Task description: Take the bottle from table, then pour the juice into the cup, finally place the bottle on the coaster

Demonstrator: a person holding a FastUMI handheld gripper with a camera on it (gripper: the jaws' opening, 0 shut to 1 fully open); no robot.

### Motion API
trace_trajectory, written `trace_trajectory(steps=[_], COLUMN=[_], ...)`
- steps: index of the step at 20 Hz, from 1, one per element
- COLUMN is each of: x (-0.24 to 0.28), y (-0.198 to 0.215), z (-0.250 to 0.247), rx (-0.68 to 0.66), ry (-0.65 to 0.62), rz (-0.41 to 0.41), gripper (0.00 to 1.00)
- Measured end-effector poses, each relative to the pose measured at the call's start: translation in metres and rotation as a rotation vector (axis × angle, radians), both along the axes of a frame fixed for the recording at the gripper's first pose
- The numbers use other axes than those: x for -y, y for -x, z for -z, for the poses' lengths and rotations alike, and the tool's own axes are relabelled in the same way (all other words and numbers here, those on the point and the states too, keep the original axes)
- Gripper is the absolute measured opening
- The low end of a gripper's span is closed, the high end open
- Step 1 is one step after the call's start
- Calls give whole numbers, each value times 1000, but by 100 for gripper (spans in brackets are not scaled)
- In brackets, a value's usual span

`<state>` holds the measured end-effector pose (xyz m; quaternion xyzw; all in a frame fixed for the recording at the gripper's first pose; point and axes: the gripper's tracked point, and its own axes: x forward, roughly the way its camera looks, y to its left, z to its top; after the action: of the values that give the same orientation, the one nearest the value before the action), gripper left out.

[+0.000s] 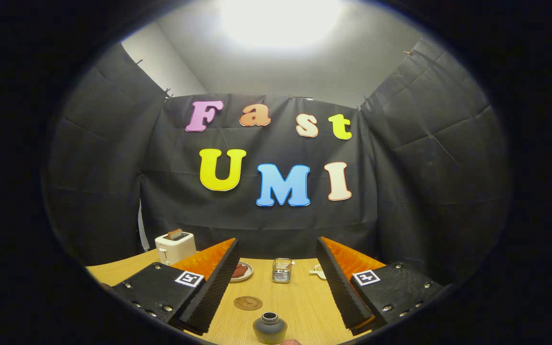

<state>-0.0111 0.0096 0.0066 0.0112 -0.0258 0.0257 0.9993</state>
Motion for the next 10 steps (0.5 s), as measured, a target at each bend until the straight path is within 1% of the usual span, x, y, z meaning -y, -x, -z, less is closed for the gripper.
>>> trace_trajectory(steps=[5,10], x=[2,1], y=[-3,-3], z=[6,30], rx=[18,26], ry=[-30,-58], rz=[-3,-12], gripper=[97,97])
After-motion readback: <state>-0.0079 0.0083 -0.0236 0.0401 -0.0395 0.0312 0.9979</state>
